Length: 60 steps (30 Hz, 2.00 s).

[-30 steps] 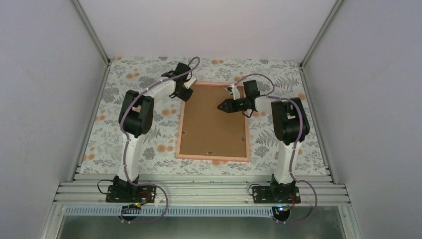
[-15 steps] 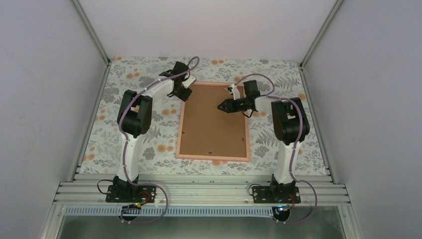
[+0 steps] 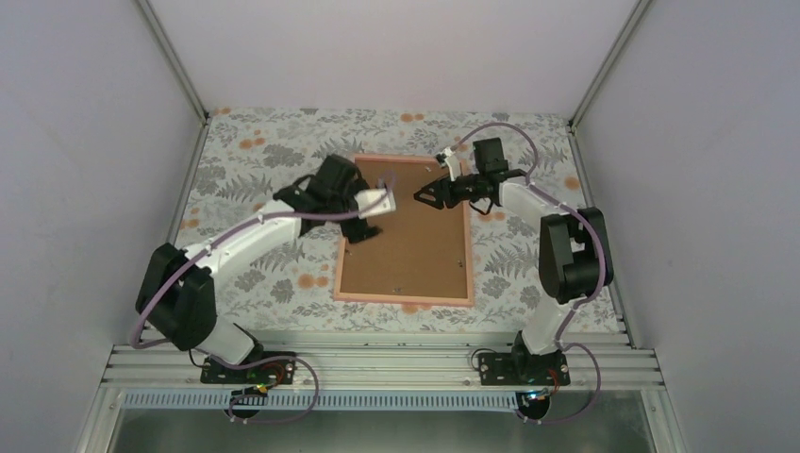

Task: Put the photo into the frame

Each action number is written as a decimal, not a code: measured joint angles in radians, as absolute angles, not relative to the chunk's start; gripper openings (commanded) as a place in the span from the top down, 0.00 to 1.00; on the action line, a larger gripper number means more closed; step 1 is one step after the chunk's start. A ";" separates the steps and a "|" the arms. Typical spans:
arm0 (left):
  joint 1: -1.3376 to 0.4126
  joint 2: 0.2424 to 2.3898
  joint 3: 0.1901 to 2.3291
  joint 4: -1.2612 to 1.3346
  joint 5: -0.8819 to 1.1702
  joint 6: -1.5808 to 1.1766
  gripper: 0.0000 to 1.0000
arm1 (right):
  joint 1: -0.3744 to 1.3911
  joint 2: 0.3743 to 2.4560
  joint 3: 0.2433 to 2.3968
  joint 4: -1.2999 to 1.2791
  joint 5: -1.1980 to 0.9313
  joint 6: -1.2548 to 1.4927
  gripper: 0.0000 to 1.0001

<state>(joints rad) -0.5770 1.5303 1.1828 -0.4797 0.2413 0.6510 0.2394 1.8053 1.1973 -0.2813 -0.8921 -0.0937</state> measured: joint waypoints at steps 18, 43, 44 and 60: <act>-0.970 1.583 0.927 -0.462 0.248 0.833 0.33 | 0.240 1.786 1.015 -0.554 -0.879 -0.355 0.54; -1.005 1.685 0.896 -0.382 0.202 0.835 0.44 | 0.239 1.827 0.986 -0.540 -0.803 -0.360 0.57; -1.005 1.685 0.896 -0.382 0.202 0.837 0.45 | 0.239 1.827 0.986 -0.540 -0.803 -0.360 0.57; -1.007 1.688 0.909 -0.408 0.206 0.937 0.67 | 0.234 1.833 0.986 -0.538 -0.809 -0.359 0.58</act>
<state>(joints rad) -1.0065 1.6878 0.9089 -0.4076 0.2062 0.9367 0.2340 1.8328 0.9863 -0.5381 -0.8089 -0.3592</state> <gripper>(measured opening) 0.377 0.427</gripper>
